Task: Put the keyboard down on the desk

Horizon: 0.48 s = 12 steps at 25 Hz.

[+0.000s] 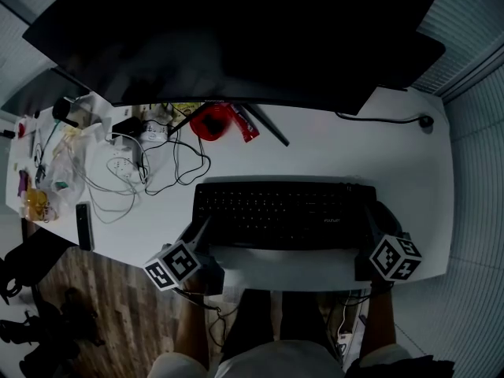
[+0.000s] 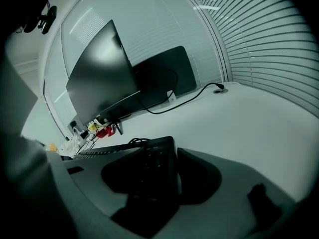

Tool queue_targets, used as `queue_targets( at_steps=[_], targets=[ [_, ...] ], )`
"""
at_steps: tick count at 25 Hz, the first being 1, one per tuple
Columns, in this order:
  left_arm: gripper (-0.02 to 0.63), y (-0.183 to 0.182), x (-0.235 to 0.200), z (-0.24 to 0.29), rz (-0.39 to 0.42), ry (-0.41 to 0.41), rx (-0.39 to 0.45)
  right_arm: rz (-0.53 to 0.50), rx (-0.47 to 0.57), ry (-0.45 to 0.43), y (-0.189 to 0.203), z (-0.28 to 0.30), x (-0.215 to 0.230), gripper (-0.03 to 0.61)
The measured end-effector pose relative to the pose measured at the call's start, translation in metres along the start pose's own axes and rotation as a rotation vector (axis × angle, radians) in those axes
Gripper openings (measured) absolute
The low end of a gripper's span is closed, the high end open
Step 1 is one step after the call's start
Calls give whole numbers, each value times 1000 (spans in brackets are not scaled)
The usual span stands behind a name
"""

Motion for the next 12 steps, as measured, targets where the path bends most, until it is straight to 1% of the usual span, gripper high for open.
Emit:
queue_targets(
  at_steps=[7, 9, 12],
  targets=[
    [261, 1, 0, 1, 20, 12, -40, -3, -39, 4, 4, 2, 3, 212],
    [262, 2, -1, 0, 37, 31, -74, -8, -55, -2, 6, 3, 2, 212],
    [262, 5, -1, -1, 85, 63, -139, -15, -71, -10, 9, 3, 3, 212]
  ],
)
Point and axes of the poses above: the fingertips, and each gripper's own axes: z forward along the fingers, x to its right, y out of its underside, the point moved 1 cm from there along -z, backward along the fingers
